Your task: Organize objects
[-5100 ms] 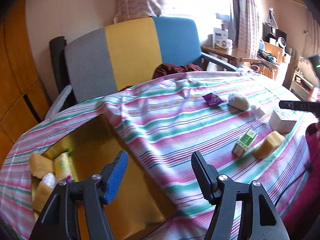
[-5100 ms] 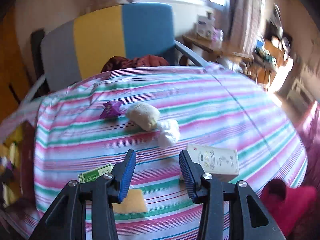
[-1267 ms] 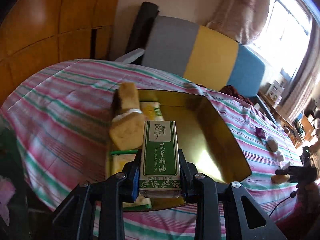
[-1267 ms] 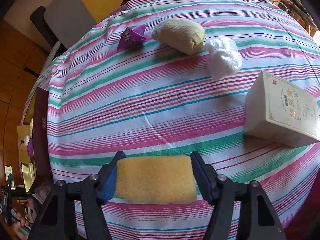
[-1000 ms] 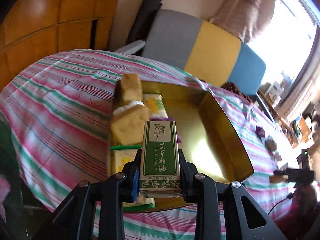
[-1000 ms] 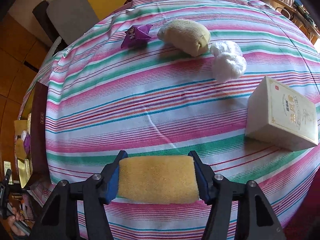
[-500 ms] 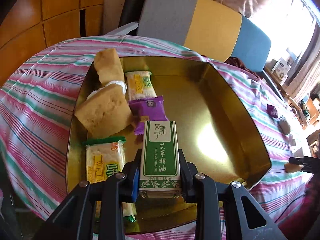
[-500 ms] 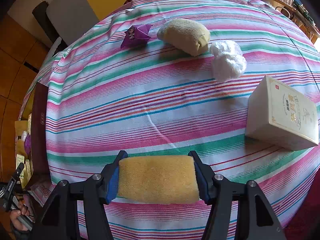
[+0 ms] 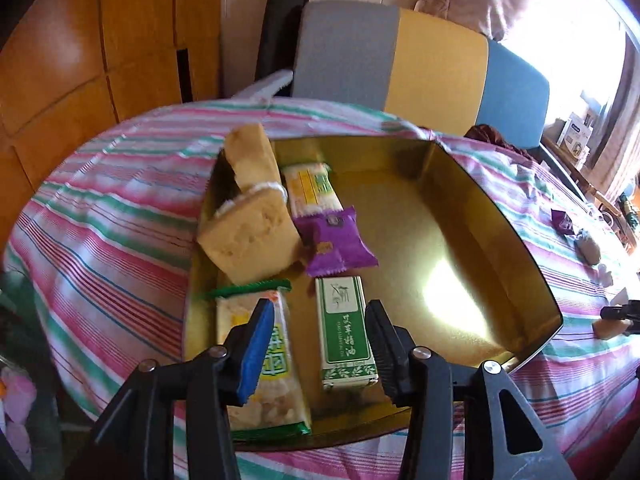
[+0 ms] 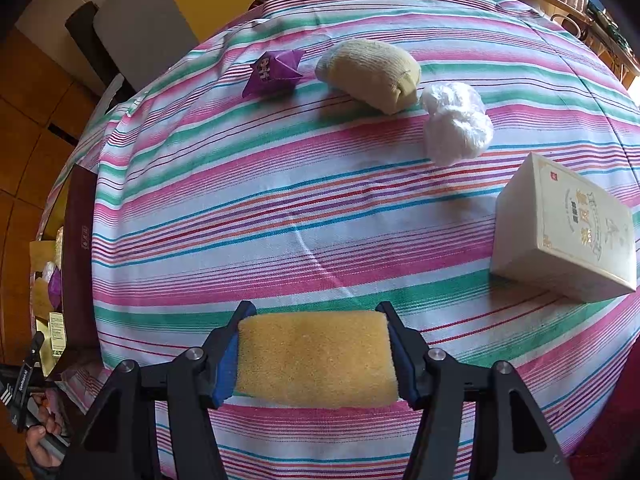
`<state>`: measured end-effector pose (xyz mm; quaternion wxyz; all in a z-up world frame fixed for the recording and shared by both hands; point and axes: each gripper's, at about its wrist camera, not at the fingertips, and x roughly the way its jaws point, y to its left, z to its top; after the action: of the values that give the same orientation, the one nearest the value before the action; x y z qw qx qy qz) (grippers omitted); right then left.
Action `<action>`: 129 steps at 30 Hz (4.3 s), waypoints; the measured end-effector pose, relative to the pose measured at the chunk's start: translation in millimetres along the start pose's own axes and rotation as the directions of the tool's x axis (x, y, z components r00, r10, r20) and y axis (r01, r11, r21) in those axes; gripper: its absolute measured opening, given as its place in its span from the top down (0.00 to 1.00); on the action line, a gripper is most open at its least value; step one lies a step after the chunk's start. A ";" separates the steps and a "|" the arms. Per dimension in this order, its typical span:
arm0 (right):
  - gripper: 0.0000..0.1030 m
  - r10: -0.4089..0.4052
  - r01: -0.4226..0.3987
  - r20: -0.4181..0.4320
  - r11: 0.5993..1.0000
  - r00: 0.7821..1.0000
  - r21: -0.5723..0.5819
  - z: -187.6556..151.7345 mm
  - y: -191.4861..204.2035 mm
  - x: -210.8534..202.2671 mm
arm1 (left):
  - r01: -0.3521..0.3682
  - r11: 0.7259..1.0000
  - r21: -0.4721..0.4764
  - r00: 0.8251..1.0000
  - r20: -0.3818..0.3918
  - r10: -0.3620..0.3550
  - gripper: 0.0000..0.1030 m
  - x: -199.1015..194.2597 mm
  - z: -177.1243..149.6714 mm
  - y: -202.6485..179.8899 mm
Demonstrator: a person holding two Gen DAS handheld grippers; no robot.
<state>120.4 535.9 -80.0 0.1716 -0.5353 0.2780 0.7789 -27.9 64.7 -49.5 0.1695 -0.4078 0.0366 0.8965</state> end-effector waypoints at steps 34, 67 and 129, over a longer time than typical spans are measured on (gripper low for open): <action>0.34 0.093 -0.061 0.043 0.877 0.995 -0.477 63.7 436.5 127.9 | -0.020 0.969 -0.245 0.999 0.034 0.029 0.23 -20.8 -8.8 96.2; 0.16 0.049 0.079 0.325 0.925 0.944 -0.371 12.4 177.2 -23.5 | 0.058 0.998 0.034 0.992 0.108 -0.061 0.13 -49.9 20.8 -1.9; 0.16 -0.215 -0.270 0.541 0.684 0.813 0.678 -7.2 -155.4 -95.5 | 0.476 0.826 0.302 0.869 -0.302 -0.391 0.66 183.3 101.0 -407.7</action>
<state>248.6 656.6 -31.9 0.4335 -0.1528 0.5061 0.7297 -76.3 518.7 -89.1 0.4375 -0.4660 0.1283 0.7583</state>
